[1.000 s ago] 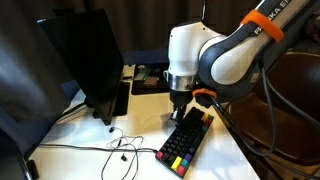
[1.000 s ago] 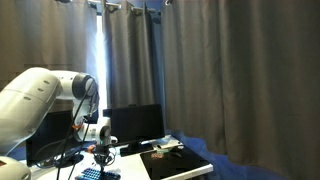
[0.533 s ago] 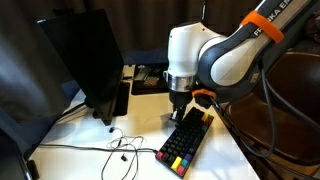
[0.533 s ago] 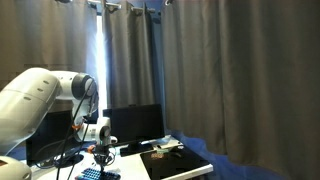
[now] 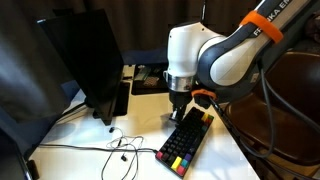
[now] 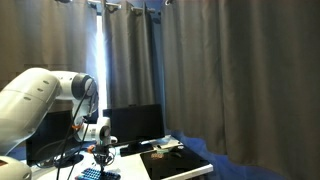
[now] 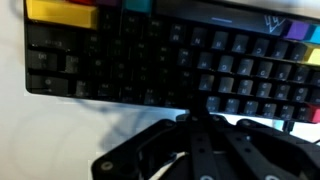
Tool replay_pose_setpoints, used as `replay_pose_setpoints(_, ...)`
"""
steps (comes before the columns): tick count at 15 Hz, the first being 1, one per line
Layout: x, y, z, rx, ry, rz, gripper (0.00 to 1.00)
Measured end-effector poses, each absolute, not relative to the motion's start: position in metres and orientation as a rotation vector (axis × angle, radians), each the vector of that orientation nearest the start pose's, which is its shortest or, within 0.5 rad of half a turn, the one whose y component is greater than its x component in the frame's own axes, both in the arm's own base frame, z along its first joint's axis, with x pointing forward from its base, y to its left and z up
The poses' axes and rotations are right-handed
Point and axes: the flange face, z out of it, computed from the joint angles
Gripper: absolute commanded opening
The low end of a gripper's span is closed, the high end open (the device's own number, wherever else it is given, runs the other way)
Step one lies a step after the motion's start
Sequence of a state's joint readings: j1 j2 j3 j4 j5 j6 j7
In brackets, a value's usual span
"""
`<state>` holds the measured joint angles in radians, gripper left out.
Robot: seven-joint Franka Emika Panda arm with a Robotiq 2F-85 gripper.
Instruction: Press a key on the keyboard
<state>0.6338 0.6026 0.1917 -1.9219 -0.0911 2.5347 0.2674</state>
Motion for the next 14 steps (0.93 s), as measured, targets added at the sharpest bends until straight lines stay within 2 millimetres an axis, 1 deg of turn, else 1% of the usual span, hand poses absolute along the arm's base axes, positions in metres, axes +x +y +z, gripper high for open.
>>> replay_pose_setpoints(4,0.43,0.46,0.184,-2.941,-0.894,-0.007,0.0)
replay_pose_setpoints(6,0.432,0.463,0.19,-2.931,-0.889,-0.038,0.0)
replay_pose_setpoints(7,0.434,0.464,0.195,-2.927,-0.888,-0.052,0.26)
replay_pose_setpoints(8,0.435,0.465,0.2,-2.924,-0.886,-0.064,0.28)
replay_pose_setpoints(9,0.436,0.466,0.206,-2.921,-0.882,-0.077,0.33)
replay_pose_setpoints(14,0.436,0.47,0.232,-2.91,-0.888,-0.113,0.68)
